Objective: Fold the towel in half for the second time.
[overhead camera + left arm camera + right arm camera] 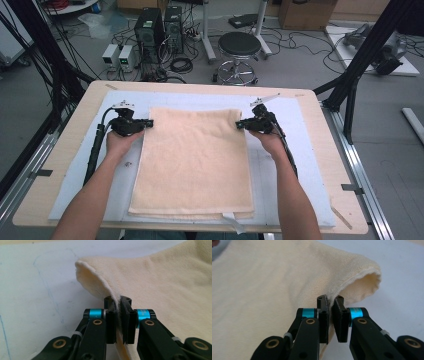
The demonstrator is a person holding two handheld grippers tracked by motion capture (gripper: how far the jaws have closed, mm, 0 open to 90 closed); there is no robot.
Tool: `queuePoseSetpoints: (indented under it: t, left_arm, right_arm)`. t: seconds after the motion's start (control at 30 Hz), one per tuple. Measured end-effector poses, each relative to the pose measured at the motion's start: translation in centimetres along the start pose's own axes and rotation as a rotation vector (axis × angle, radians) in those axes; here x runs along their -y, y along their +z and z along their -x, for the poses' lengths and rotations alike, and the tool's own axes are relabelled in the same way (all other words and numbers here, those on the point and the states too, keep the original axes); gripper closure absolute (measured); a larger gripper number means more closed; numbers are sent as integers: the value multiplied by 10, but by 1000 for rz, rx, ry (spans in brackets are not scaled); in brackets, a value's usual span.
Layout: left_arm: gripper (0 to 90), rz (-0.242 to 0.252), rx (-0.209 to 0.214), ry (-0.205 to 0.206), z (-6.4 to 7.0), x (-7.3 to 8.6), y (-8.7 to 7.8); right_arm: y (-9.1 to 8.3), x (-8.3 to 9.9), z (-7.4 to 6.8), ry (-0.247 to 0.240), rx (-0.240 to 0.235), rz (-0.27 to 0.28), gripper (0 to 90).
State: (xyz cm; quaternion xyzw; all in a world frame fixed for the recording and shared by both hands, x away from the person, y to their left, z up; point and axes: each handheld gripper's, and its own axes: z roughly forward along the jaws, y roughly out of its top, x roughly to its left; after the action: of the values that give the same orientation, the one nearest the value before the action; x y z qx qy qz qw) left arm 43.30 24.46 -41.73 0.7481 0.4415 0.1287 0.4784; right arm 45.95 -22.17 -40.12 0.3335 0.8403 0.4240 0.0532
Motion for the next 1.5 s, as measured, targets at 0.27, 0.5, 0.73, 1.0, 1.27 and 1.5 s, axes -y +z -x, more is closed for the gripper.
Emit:
queuePoseSetpoints:
  t: [0.27, 0.5, 0.73, 1.0, 1.27, 1.5]
  left_arm:
    - [839, 79, 55, 126, 28, -6, -49]
    - [838, 84, 87, 218, 56, 34, -88]
    - [835, -6, 153, 211, 66, 82, -96]
    - [714, -80, 163, 182, 60, 89, -92]
    - [508, -87, 133, 206, 61, 80, -102]
    - [416, -73, 105, 211, 56, 67, -108]
  right_arm:
    - [-45, -10, -41, -132, -53, 70, 841]
    - [-70, 21, -82, -219, -61, 50, 840]
    - [-64, 67, -101, -211, -102, -32, 828]
    - [-57, 88, -94, -152, -78, -44, 680]
    - [-72, 82, -88, -135, -10, -12, 477]
    - [-82, 72, -80, -122, 22, 41, 398]
